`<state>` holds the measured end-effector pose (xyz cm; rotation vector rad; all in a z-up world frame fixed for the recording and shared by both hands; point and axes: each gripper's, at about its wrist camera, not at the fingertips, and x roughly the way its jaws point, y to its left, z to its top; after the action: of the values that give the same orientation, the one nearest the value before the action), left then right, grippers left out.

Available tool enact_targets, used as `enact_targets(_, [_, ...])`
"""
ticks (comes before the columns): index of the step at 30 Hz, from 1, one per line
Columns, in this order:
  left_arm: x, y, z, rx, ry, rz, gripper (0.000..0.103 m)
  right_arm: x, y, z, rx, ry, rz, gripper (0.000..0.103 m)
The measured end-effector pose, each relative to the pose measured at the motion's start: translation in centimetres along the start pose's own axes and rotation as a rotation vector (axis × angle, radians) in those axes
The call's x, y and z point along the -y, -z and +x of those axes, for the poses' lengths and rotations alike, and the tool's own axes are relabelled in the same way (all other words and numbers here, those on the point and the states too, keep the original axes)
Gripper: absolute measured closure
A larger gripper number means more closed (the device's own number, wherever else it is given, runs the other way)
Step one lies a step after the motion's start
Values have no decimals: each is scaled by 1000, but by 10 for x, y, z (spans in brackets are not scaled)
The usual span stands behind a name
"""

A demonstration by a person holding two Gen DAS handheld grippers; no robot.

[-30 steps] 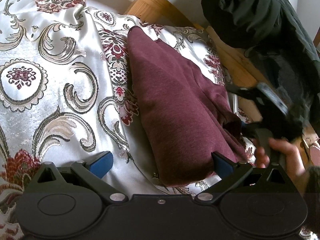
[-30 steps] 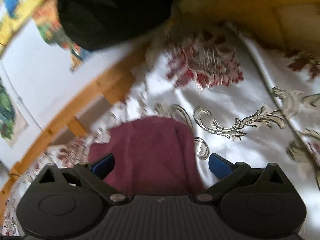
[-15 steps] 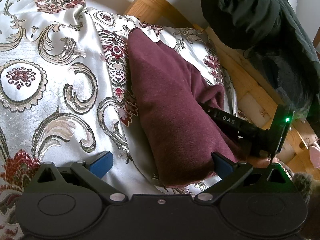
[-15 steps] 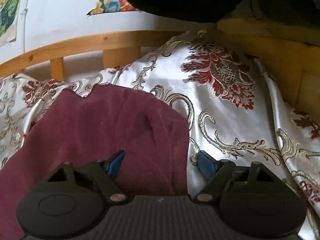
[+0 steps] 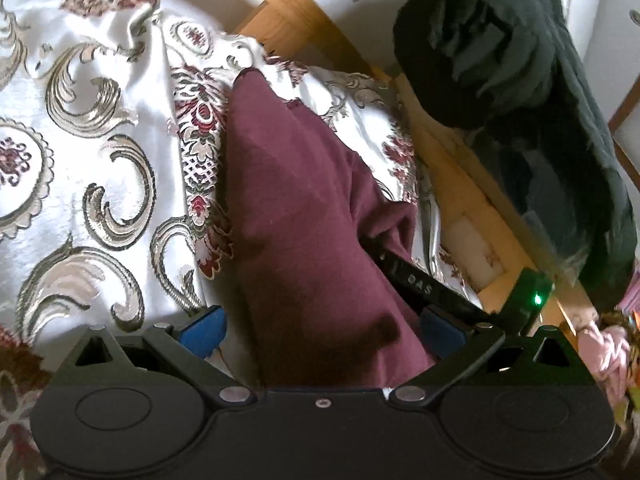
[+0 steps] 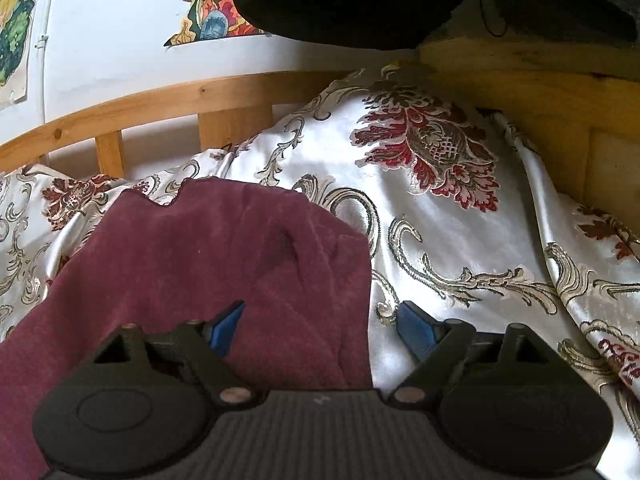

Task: Fold small clothes

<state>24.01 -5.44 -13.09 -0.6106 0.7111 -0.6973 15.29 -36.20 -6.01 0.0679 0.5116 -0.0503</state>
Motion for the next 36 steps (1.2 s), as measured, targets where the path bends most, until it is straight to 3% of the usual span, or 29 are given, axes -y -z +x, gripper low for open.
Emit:
enact_targets(3, [-7, -3, 10, -57, 7, -43, 3, -2, 1, 0, 0, 13, -4, 18])
enact_targets(9, [-17, -4, 8, -58, 7, -75, 11, -6, -3, -1, -7, 35, 12, 18])
enact_targets(15, [-23, -2, 9, -66, 43, -96, 25, -8, -10, -6, -36, -19, 54, 44])
enact_targets(17, [-26, -2, 10, -75, 68, -117, 31, -4, -12, -6, -56, -38, 86, 46])
enact_targets(22, [-27, -2, 10, -79, 78, -132, 33, 9, -9, -3, -89, -80, 206, 46])
enact_targets(26, [-27, -2, 10, -80, 78, -136, 34, 9, -7, -2, -88, -74, 215, 47])
enact_targets(29, [-27, -2, 10, -81, 79, -138, 36, 6, -9, -4, -96, -74, 215, 53])
enact_targets(34, [-23, -3, 8, -76, 62, -109, 45, 0, -16, -12, -84, -74, 175, 74])
enact_targets(36, [-19, -4, 7, -74, 51, -96, 48, -6, -21, -19, -63, -75, 139, 77])
